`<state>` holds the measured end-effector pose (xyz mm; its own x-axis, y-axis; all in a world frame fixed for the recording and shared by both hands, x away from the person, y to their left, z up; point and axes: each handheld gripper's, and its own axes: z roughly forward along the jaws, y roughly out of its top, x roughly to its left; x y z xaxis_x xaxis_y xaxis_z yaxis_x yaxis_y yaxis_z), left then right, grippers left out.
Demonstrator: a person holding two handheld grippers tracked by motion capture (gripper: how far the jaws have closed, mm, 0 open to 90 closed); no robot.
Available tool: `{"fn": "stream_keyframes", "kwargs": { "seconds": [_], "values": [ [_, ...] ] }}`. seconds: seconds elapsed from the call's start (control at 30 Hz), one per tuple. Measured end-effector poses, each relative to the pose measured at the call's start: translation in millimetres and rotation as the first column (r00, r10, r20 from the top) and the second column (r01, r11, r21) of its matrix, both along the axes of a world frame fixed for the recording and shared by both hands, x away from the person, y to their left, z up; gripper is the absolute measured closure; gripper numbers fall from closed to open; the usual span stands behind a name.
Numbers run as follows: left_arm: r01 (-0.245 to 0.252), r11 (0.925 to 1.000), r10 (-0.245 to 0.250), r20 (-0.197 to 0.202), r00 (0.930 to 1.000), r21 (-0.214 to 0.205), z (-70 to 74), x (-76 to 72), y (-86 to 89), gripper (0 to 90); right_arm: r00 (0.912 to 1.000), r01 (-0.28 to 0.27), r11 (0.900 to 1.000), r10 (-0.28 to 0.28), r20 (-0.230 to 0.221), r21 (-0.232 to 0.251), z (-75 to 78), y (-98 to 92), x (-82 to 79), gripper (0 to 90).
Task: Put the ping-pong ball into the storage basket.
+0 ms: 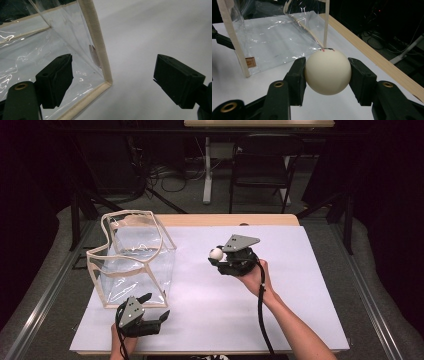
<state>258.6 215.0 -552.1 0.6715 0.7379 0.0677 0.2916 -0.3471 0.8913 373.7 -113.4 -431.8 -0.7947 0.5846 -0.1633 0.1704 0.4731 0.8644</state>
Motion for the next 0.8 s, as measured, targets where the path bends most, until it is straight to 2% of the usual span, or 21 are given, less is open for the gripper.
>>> {"fn": "stream_keyframes", "kwargs": {
  "seconds": [0.8],
  "values": [
    [0.002, 1.0, -0.002, -0.001, 1.0, -0.002, -0.3, 0.5, -0.5, 16.0, 0.9999, -0.016, 0.9998, 0.016, -0.003, -0.007, 5.5, 17.1, 11.0, 51.0]
  ]
}}
